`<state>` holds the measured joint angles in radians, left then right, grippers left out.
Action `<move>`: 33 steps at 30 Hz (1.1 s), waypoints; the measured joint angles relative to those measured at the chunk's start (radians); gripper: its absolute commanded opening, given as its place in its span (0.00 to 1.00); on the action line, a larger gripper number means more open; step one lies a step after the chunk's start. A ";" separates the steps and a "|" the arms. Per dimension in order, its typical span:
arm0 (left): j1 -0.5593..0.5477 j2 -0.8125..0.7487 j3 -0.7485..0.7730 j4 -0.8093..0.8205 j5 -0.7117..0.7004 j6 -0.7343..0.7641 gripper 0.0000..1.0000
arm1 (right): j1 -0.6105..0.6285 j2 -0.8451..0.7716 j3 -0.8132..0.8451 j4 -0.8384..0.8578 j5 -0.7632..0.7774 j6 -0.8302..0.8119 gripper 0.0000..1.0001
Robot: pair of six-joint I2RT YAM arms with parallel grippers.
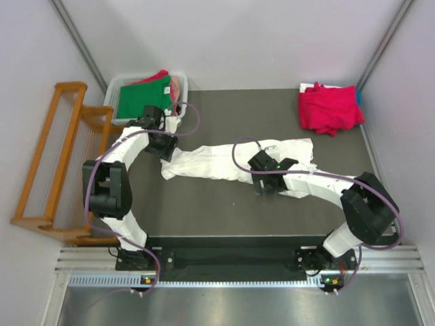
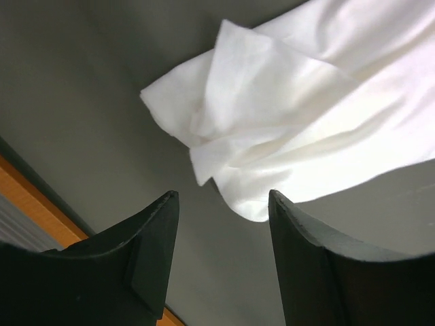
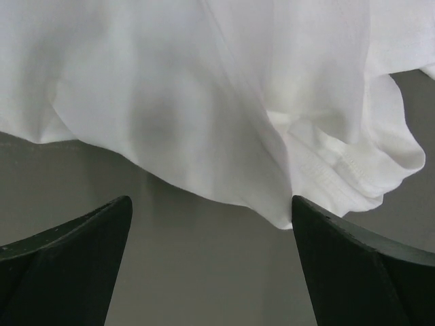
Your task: Fold and stack the t-shirts
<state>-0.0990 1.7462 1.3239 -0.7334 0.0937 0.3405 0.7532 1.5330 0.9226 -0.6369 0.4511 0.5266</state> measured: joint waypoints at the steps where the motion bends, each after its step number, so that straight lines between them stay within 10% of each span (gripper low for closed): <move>1: -0.012 -0.006 0.000 -0.005 -0.001 -0.003 0.61 | -0.002 0.000 0.000 0.000 0.000 0.002 0.98; 10: -0.259 -0.044 -0.092 -0.001 -0.028 -0.002 0.62 | -0.070 -0.001 0.000 -0.002 0.007 0.001 0.89; 17: -0.226 -0.018 -0.163 0.008 -0.046 -0.002 0.63 | -0.089 -0.020 0.000 -0.006 0.007 0.002 0.84; 21: -0.180 0.004 -0.163 0.013 -0.018 -0.002 0.63 | -0.100 -0.021 -0.021 0.002 0.002 0.002 0.64; 33: -0.061 0.037 -0.155 0.013 0.035 0.006 0.63 | -0.136 -0.034 -0.098 0.019 -0.047 0.027 0.64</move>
<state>-0.1604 1.7832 1.1687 -0.7204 0.1291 0.3466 0.6174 1.4994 0.8242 -0.6174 0.4042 0.5541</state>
